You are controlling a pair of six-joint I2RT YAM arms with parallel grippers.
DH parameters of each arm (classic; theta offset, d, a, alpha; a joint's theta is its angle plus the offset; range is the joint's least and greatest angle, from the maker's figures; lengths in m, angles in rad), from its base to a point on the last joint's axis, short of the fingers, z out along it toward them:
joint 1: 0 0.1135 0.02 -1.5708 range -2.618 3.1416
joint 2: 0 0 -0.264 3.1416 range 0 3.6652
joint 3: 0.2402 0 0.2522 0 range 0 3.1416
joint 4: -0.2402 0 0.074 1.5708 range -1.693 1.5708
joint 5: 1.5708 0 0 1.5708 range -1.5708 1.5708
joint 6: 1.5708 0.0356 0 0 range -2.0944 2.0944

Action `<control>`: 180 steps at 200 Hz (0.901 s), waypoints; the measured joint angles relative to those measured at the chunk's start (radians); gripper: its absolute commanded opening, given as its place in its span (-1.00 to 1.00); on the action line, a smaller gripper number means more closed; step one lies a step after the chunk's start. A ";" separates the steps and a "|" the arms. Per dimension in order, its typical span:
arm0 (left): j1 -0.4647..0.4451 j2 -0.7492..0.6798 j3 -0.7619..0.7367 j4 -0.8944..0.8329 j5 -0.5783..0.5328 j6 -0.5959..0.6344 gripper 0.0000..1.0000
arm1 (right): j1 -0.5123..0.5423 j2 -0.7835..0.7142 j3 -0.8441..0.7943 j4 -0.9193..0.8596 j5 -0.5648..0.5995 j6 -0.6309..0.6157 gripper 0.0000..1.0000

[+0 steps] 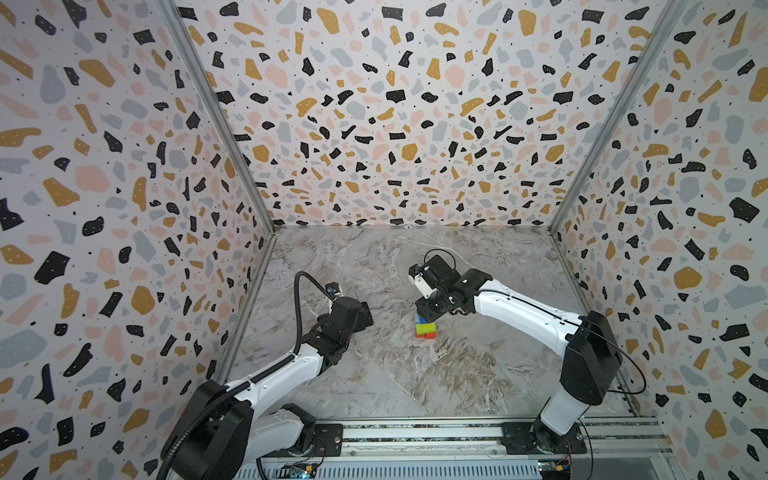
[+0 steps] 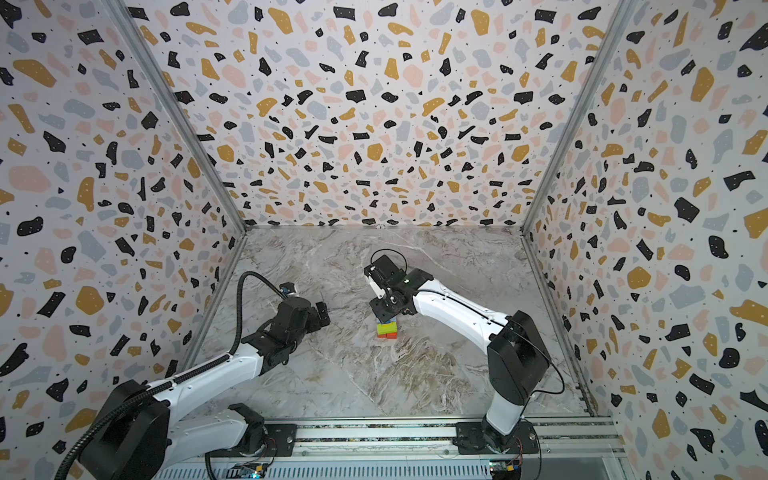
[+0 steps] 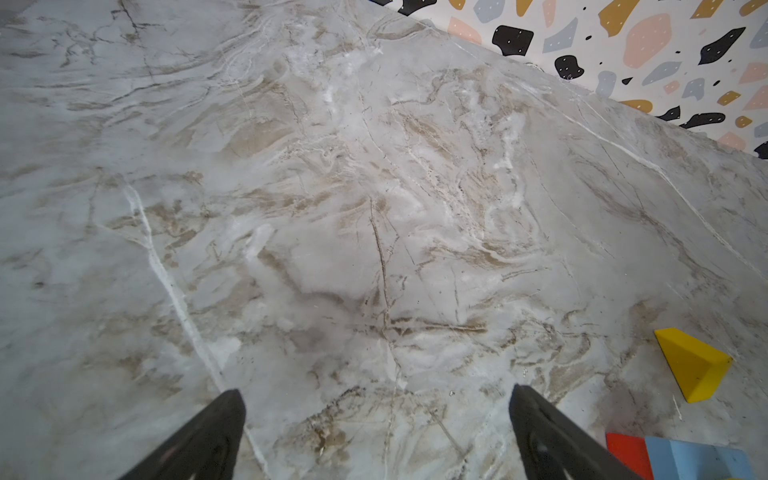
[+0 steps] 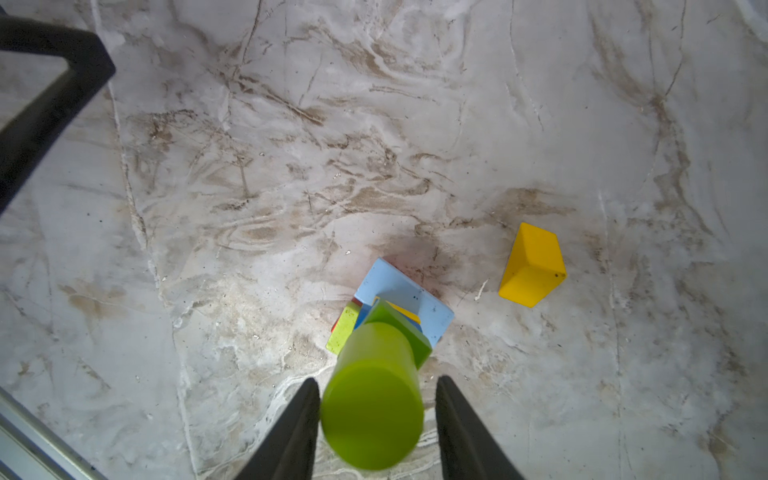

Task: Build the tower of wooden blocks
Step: 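Lower the lime-green cylinder onto the green 2 cube and open the right gripper, then raise the right gripper and move it over the yellow block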

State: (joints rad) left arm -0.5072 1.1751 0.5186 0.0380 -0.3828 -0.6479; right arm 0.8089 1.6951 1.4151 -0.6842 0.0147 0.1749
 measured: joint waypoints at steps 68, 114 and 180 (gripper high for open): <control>0.000 0.000 0.000 0.000 0.007 0.000 1.00 | 0.000 -0.011 0.000 -0.002 0.001 0.000 0.03; 0.000 0.000 0.005 -0.008 0.012 0.000 1.00 | -0.001 -0.055 0.000 -0.008 0.000 0.000 0.10; 0.000 0.000 0.039 -0.030 0.034 -0.001 1.00 | -0.017 -0.125 0.045 -0.052 -0.007 0.001 -0.05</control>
State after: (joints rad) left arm -0.5072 1.1751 0.5579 0.0082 -0.3492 -0.6491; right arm 0.7918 1.5700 1.4597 -0.7364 0.0078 0.1761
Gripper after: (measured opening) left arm 0.999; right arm 0.528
